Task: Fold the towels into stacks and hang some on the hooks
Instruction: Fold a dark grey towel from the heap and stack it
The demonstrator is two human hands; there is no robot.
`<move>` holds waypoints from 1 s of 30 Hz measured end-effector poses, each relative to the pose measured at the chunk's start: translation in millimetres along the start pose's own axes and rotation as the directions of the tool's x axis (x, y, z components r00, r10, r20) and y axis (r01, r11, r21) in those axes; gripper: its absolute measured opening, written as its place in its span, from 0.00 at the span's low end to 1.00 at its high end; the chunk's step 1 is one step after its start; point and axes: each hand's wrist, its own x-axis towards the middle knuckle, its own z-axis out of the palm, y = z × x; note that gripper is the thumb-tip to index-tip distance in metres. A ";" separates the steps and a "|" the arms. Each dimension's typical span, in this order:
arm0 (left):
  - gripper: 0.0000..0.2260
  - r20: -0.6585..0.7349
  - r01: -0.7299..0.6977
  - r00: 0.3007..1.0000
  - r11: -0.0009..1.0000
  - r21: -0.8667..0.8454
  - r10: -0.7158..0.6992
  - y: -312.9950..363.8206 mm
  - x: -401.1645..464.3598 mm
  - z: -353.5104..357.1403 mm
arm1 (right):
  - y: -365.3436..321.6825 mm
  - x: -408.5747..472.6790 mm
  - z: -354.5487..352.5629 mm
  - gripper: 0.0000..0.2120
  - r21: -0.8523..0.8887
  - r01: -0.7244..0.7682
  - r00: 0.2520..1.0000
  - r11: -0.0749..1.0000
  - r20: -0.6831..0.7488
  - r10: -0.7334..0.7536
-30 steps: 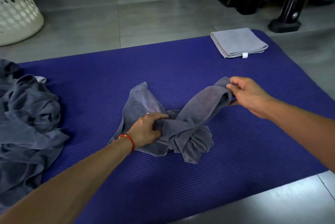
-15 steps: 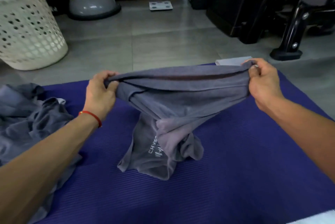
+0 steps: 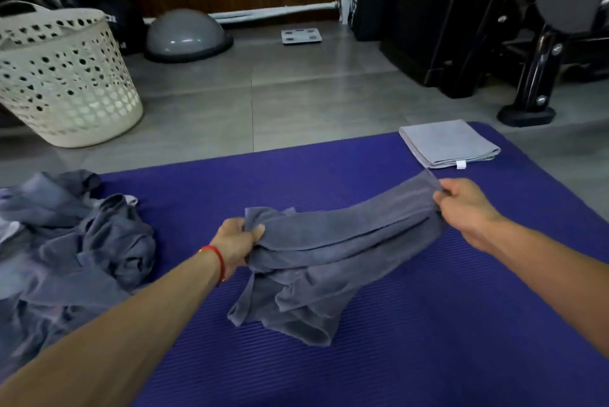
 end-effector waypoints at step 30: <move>0.21 0.592 -0.745 0.656 0.272 0.609 0.469 249.4 58.5 515.5 | 252.3 -42.6 -153.9 0.25 0.587 -0.258 0.320 0.768 -0.698 0.641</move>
